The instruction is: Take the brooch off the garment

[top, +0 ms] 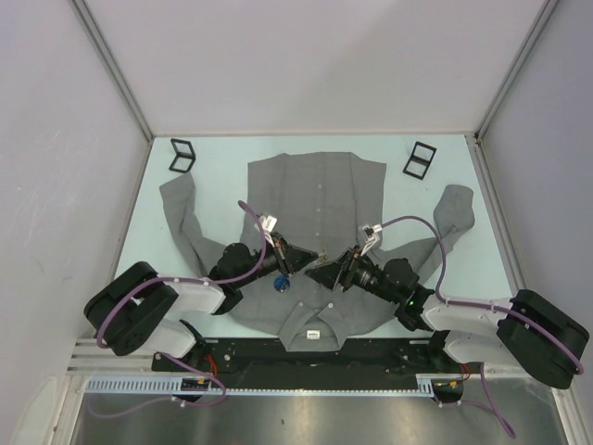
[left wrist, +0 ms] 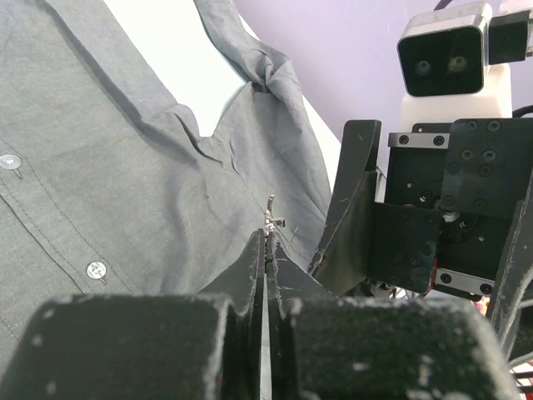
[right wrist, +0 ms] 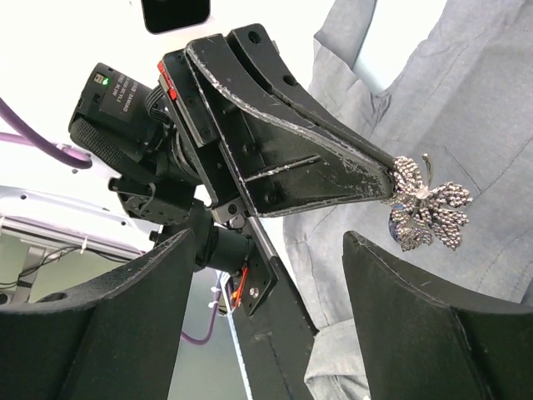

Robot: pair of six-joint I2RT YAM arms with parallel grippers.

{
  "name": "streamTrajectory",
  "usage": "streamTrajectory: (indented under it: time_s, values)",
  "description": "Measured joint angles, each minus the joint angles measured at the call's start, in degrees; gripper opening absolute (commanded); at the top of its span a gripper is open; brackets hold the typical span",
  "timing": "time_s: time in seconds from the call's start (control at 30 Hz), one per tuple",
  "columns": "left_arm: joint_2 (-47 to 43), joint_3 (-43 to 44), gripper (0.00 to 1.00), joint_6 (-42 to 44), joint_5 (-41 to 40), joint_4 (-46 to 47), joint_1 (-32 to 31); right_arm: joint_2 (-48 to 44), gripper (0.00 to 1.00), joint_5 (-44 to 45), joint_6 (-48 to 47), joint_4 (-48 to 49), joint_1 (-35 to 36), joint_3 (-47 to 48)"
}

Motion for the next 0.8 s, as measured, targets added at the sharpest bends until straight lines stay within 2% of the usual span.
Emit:
streamTrajectory:
  time_s: [0.27,0.57,0.8]
  values:
    - [0.79,0.00,0.00,0.04,2.69,0.63,0.00,-0.33,0.76,-2.45,-2.73,-4.22,-2.89,0.87]
    - [2.69,1.84,0.00,0.20,3.56,1.77,0.59,-0.55,0.78,-15.63,-8.63,-16.06,-10.91,8.46]
    - [3.65,2.67,0.00,0.13,6.34,1.77,-0.17,-7.54,0.80,-19.26,-12.24,-23.76,-14.93,12.11]
